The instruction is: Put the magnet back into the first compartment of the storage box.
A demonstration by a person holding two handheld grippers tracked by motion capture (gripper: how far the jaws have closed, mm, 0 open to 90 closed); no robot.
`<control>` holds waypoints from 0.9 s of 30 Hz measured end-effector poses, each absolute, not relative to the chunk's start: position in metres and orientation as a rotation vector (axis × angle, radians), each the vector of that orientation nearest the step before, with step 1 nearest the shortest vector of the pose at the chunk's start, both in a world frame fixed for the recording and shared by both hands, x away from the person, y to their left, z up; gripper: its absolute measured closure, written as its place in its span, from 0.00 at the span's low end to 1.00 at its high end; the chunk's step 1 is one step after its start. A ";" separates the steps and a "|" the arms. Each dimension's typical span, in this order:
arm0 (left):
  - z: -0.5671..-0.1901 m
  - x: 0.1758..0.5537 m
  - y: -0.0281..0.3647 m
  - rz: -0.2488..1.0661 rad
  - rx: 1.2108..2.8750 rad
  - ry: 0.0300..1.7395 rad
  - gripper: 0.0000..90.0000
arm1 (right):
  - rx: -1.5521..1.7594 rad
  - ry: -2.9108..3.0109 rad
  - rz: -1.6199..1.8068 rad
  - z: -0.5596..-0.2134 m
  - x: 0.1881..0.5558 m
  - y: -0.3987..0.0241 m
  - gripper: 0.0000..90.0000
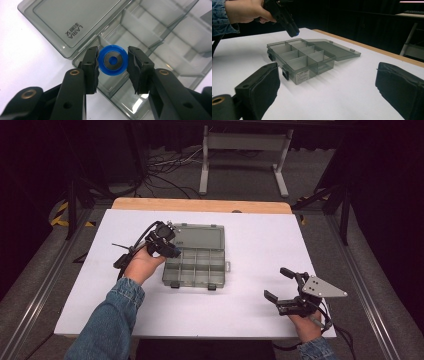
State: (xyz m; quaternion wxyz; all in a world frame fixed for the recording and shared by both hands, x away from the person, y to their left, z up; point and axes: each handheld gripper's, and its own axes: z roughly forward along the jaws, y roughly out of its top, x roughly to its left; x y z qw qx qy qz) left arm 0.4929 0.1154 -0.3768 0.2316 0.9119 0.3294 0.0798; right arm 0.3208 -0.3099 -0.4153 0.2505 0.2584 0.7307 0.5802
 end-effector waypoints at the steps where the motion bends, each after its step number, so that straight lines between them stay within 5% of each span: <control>1: -0.378 0.493 0.116 0.218 2.512 0.909 0.69 | 0.703 1.990 1.579 -0.415 0.321 -0.310 0.07; 27: -0.398 0.502 0.114 0.162 2.556 0.931 0.68 | 0.707 1.989 1.581 -0.415 0.320 -0.311 0.07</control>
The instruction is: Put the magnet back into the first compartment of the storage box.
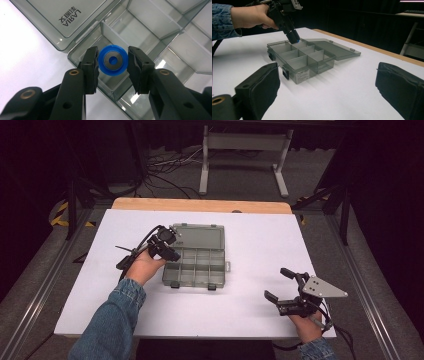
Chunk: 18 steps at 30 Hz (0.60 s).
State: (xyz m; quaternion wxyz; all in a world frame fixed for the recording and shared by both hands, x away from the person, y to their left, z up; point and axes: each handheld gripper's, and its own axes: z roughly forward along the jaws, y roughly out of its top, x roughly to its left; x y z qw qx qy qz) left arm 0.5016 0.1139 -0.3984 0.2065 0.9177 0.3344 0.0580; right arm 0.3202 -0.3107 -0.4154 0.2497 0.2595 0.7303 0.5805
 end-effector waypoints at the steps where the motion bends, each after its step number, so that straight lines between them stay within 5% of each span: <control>1: -0.399 0.502 0.114 0.163 2.557 0.930 0.68 | 0.706 1.989 1.580 -0.415 0.320 -0.311 0.07; 18: -0.380 0.483 0.114 0.228 2.493 0.865 0.44 | 0.710 1.989 1.580 -0.415 0.320 -0.311 0.07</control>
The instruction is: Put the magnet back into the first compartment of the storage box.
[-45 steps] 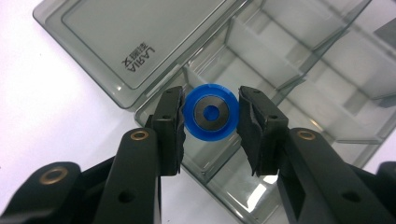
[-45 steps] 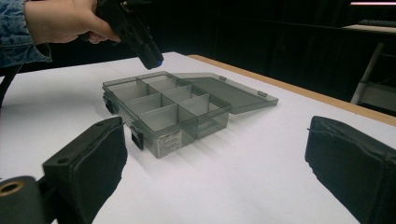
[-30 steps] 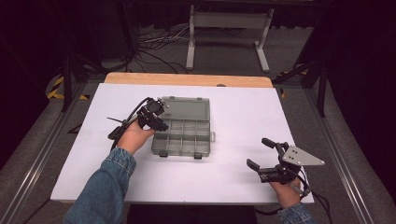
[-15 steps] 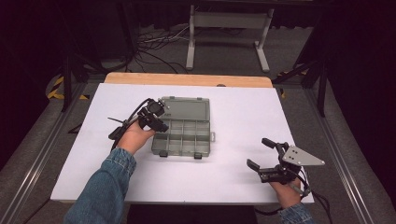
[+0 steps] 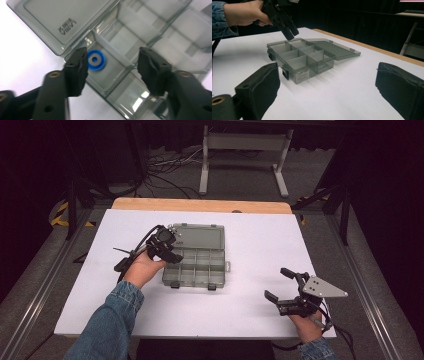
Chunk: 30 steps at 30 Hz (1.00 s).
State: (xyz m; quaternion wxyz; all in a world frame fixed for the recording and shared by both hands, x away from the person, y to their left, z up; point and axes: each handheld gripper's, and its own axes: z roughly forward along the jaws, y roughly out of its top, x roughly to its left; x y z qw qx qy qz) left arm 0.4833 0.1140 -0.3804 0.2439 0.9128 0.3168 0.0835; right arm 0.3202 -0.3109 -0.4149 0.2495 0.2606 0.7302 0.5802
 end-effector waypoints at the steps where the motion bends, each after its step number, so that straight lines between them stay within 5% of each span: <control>1: -0.377 0.480 0.115 0.231 2.476 0.864 0.40 | 0.711 1.989 1.581 -0.415 0.320 -0.311 0.07; 10: -0.357 0.454 0.127 0.309 2.344 0.816 0.10 | 0.718 1.985 1.576 -0.414 0.321 -0.312 0.07; 30: -0.350 0.394 0.176 0.359 2.029 0.631 0.02 | 0.739 1.962 1.590 -0.413 0.322 -0.320 0.06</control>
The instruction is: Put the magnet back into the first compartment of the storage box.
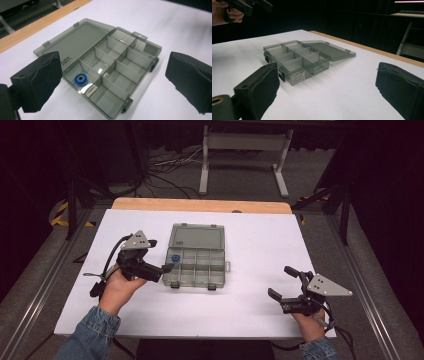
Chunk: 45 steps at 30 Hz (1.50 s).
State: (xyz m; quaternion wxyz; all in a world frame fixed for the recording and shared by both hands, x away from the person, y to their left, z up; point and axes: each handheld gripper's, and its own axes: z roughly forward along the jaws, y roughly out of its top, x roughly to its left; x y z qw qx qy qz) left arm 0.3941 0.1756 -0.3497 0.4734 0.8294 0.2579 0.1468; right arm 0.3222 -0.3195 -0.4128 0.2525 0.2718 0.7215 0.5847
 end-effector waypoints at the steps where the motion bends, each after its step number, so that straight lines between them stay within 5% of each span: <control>1: -0.351 0.391 0.179 0.369 2.016 0.622 0.02 | 0.739 1.963 1.590 -0.413 0.322 -0.320 0.06; 37: -0.435 0.337 0.253 0.514 1.579 0.438 0.03 | 0.684 1.951 1.580 -0.423 0.323 -0.319 0.04; 45: -0.454 0.345 0.251 0.416 1.606 0.482 0.03 | 0.680 1.955 1.578 -0.426 0.324 -0.318 0.04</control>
